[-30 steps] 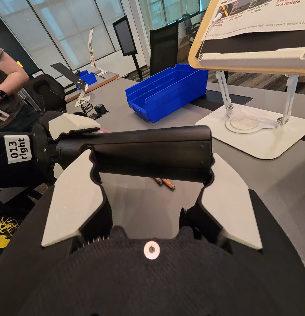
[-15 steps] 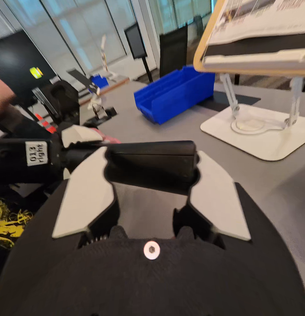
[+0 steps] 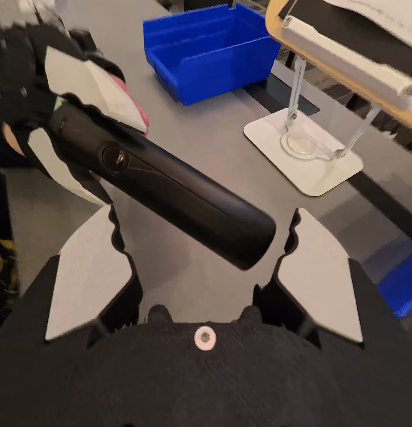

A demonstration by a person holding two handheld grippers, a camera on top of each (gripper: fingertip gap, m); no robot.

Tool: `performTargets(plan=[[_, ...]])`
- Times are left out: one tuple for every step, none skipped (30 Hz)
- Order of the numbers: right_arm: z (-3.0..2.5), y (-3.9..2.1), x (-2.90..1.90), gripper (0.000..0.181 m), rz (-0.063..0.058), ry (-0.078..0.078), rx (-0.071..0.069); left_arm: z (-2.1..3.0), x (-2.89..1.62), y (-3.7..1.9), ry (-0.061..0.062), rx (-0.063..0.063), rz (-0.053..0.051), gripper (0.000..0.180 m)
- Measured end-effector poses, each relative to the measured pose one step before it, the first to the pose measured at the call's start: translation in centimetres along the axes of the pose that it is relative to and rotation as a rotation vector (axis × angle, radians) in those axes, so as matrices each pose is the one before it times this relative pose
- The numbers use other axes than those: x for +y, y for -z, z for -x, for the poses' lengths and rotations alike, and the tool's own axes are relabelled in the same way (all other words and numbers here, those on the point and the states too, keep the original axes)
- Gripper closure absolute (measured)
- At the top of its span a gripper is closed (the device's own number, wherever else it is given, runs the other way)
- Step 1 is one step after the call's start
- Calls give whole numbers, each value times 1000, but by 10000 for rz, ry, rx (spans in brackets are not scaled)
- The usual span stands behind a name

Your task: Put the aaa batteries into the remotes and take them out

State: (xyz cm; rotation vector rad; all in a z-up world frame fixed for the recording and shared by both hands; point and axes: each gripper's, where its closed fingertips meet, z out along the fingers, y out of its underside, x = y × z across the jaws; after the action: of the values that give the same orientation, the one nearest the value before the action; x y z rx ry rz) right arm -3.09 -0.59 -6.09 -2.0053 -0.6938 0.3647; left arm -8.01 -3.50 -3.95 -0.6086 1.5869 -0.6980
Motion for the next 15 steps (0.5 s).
performTargets(plan=[[205,-77,-160,48,289,773,170,-247,41,-7,151,336,38,119],[544,-145,-268,53,236,712,-90,-144,41,0,136,239,34,119],[373,-137,-500,58,88,695,63,17,96,-21,234,140,57,119],[412,-204,-382,64,144,593,20,-69,108,-40,289,211,51,119],[475,-253,-89,69,286,194,-224,-183,52,8,147,239,-8,119],[318,-116,-124,73,111,-124,-357,-1,-24,77,30,63,-57,119],[194,29,-471,75,-314,-423,-450,161,-41,98,7,-67,-49,119],[463,159,-814,78,-615,-782,-795,49,20,69,-78,-6,15,119],[371,120,-622,82,-506,-708,-666,-187,57,50,-195,113,59,119],[251,-132,172,83,52,-204,-362,-273,6,5,-154,167,50,119],[-83,-277,446,81,249,159,34,-351,-57,2,-48,247,6,119],[297,-376,418,81,247,242,-165,-464,-84,24,-53,340,-26,119],[563,-419,376,82,238,191,-374,-391,-75,45,-77,280,-9,119],[386,-341,242,87,193,26,-376,-427,-36,46,-31,329,20,119],[509,-177,-110,99,-23,-36,-555,-581,-23,49,-20,450,25,119]])
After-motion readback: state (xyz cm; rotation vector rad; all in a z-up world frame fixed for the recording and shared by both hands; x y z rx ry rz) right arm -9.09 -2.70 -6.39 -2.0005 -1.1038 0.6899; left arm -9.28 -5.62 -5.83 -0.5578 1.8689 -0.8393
